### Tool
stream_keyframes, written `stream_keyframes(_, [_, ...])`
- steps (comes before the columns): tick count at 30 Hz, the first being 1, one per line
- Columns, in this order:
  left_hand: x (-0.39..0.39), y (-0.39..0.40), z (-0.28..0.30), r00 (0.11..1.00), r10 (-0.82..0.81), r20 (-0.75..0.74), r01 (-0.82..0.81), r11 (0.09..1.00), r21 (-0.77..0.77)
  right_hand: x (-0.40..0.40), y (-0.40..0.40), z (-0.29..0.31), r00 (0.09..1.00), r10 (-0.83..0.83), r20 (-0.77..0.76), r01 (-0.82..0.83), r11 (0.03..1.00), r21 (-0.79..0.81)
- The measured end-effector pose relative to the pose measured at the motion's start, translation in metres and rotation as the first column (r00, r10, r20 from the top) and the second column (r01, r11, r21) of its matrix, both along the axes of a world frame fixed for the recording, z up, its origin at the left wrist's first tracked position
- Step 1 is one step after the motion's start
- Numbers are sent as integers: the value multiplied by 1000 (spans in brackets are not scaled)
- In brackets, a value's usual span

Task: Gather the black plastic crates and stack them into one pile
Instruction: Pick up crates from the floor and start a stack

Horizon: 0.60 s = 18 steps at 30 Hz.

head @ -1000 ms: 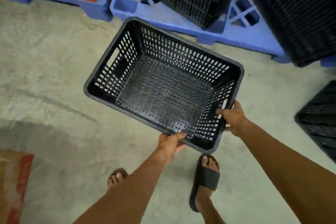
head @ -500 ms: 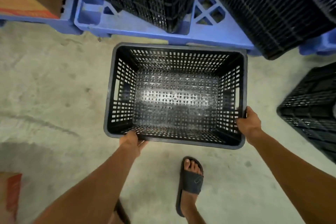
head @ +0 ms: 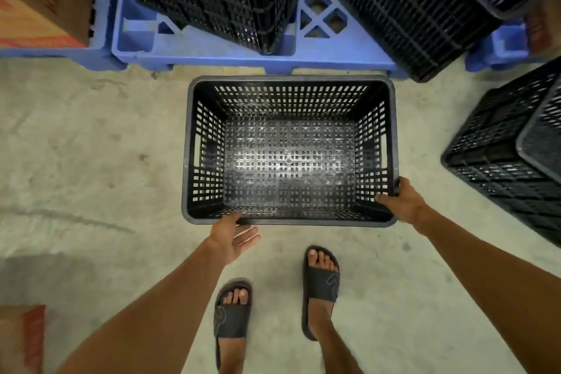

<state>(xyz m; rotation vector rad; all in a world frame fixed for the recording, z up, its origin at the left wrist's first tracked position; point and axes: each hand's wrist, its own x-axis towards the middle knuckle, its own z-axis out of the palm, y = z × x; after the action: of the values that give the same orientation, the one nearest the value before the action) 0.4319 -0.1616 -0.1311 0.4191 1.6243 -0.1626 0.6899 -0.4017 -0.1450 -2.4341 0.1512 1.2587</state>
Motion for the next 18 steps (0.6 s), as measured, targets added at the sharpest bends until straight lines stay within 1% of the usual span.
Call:
stream_keyframes(1, [0,-2,6,1000,-26,12,27,1000,-10,-6,-2,6,1000,15,-10,-15,1000,14])
stream_keyframes(2, [-1,-4,21,996,-83,27,84,996,-10,-16,-6,21,1000,20,6,-20,1000,24])
stream_keyframes(4, [1,-7,30,988,-152,37,152,988,-17,-25,-7,30,996,73,50,-76,995,59])
stream_keyframes(5, [1,-9,40,978,-202,58,203,979,-14,-34,-10,41,995,63,73,-70,993,98])
stream_keyframes(7, [5,-14,63,938,-325,124,324,946,22,-52,-14,61,995,-16,97,-2,982,187])
stream_keyframes(9, [16,-24,90,854,-498,151,487,867,105,-69,-25,89,982,-154,111,121,958,259])
stream_keyframes(12, [32,-48,123,691,-706,152,678,707,202,-90,-48,122,952,-291,91,241,900,362])
stream_keyframes(15, [49,-82,145,571,-803,167,768,595,235,-105,-86,151,911,-403,92,336,851,403])
stream_keyframes(18, [74,-132,162,447,-872,201,831,488,266,-109,-150,175,836,-534,126,443,792,421])
